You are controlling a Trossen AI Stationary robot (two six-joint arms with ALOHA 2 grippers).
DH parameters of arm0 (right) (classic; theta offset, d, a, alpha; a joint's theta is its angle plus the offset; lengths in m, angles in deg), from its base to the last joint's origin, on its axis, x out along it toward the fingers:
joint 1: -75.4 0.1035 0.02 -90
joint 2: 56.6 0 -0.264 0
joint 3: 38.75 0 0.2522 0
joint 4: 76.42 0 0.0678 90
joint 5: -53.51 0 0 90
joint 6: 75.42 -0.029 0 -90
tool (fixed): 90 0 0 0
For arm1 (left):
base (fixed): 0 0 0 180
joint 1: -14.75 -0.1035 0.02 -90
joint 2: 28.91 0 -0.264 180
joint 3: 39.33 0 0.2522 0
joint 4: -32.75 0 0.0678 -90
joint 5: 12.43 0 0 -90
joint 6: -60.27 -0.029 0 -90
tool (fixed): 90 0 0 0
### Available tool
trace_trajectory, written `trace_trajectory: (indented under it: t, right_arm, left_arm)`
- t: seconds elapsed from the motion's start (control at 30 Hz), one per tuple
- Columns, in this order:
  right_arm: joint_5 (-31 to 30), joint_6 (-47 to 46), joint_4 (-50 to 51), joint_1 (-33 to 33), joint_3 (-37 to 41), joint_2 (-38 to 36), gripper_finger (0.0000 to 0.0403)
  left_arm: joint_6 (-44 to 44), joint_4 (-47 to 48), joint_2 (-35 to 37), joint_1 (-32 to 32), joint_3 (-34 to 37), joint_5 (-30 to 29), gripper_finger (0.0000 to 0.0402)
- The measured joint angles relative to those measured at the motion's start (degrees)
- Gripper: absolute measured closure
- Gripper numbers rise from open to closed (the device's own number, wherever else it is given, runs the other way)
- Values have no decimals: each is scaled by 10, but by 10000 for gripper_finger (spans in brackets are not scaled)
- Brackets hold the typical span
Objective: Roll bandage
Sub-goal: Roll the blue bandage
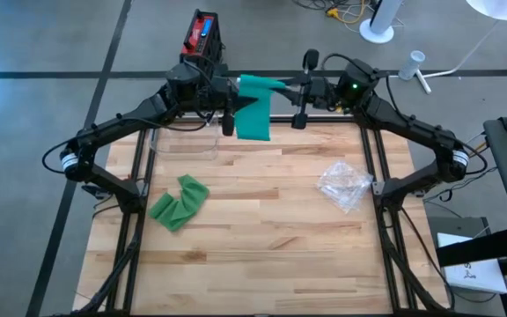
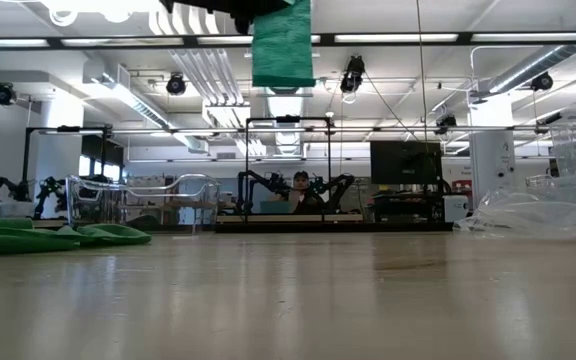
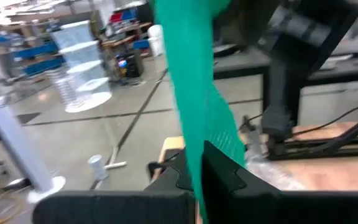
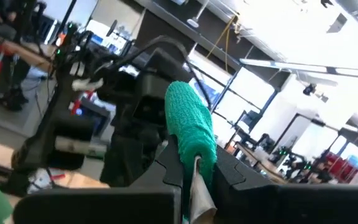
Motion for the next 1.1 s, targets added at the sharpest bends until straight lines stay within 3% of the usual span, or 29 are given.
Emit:
trace_trajectory:
  t: [0.17,0.47,1.1]
  right_arm:
    - [10,-54,12,-10,0,-13,383]
    - [7,36,-4,-12,0,5,383]
    - [22,293,-46,-8,4,36,384]
  left_arm:
    - [-17,-4,0,0,0,-26,401]
    - [-22,-35,0,4,0,2,387]
    - [51,9,22,0,0,2,142]
